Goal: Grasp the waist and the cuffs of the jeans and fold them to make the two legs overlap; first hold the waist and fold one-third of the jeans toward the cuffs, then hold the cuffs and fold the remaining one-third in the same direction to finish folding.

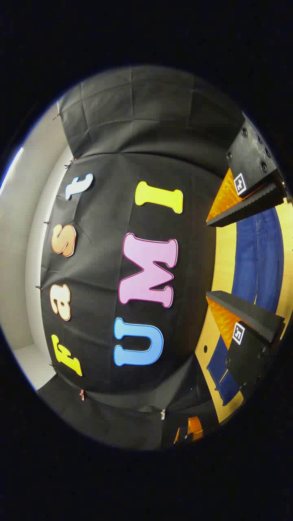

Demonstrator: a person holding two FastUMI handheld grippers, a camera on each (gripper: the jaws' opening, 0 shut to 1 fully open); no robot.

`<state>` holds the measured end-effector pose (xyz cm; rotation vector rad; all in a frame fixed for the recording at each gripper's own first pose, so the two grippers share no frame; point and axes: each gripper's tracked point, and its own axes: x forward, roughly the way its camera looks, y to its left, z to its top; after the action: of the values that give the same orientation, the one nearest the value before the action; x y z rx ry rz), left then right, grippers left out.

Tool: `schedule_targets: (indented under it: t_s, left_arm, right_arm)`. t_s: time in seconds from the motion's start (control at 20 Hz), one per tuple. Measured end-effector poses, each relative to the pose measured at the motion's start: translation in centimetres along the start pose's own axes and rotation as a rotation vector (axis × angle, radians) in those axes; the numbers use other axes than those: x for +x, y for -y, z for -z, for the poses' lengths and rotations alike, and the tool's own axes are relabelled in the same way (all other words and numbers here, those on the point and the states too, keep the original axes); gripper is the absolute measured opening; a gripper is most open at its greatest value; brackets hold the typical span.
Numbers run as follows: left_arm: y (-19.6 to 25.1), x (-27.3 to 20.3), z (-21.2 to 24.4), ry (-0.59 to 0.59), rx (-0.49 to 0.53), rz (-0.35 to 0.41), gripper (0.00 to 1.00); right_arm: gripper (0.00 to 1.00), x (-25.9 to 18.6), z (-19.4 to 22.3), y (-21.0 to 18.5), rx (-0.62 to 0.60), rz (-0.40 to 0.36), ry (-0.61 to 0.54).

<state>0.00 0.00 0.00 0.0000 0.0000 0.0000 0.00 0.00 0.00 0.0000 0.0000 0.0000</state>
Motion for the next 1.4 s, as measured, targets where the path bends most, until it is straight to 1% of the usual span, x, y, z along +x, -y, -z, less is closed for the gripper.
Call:
schedule_targets:
  t_s: [0.2, 0.35, 0.4, 0.5, 0.55, 0.8, 0.9, 0.95, 1.0, 1.1, 1.15, 1.2, 1.35, 1.4]
  left_arm:
    - [-0.3, 0.7, -0.2, 0.002, 0.024, -0.009, 0.98]
    - [-0.1, 0.9, -0.2, 0.007, -0.009, 0.003, 0.98]
    - [0.1, 1.0, -0.2, 0.011, -0.018, 0.009, 0.98]
    - [0.7, 1.2, -0.2, 0.009, -0.03, 0.021, 0.98]
    - [0.9, 1.4, -0.2, 0.009, -0.03, 0.025, 0.98]
    - [2.1, 2.6, -0.6, 0.016, -0.003, 0.058, 0.98]
    - [1.6, 3.4, 0.7, -0.01, 0.034, 0.076, 0.98]
    - [1.2, 4.0, 1.4, -0.029, 0.067, 0.09, 0.98]
    - [0.4, 4.7, 2.3, -0.054, 0.122, 0.096, 0.98]
    - [-2.3, 5.9, 4.7, -0.109, 0.261, 0.088, 0.98]
    - [-3.7, 6.5, 6.2, -0.138, 0.323, 0.099, 0.98]
    - [-5.6, 7.2, 8.3, -0.184, 0.421, 0.126, 0.98]
    - [-10.4, 8.3, 13.0, -0.325, 0.654, 0.168, 0.98]
    - [-11.3, 8.4, 14.7, -0.362, 0.729, 0.203, 0.98]
  right_arm:
    - [0.96, 1.0, 0.2, 0.3, 0.012, 0.0, 0.005]
    - [0.96, 1.0, 0.7, 0.8, 0.031, 0.009, -0.01]
    - [0.94, 0.9, 0.7, 0.9, 0.037, 0.014, -0.011]
    - [0.99, 0.7, 1.0, 1.2, 0.038, 0.022, -0.017]
    - [0.96, 0.6, 1.1, 1.3, 0.036, 0.024, -0.021]
    - [0.96, 0.5, 1.1, 2.2, 0.035, 0.043, -0.016]
    - [0.96, 0.5, 1.2, 3.0, 0.026, 0.058, -0.02]
    - [0.96, 0.5, 1.2, 3.5, 0.019, 0.066, -0.019]
    - [0.96, 0.5, 1.3, 4.0, 0.01, 0.076, -0.019]
    - [0.96, 0.5, 1.6, 5.1, -0.007, 0.097, -0.025]
    - [0.96, 0.5, 1.9, 5.7, -0.01, 0.109, -0.031]
    - [0.94, 0.4, 2.3, 6.5, -0.007, 0.124, -0.04]
    - [0.94, 0.2, 3.5, 7.9, 0.001, 0.151, -0.065]
    - [0.96, 0.1, 3.7, 8.4, -0.006, 0.16, -0.075]
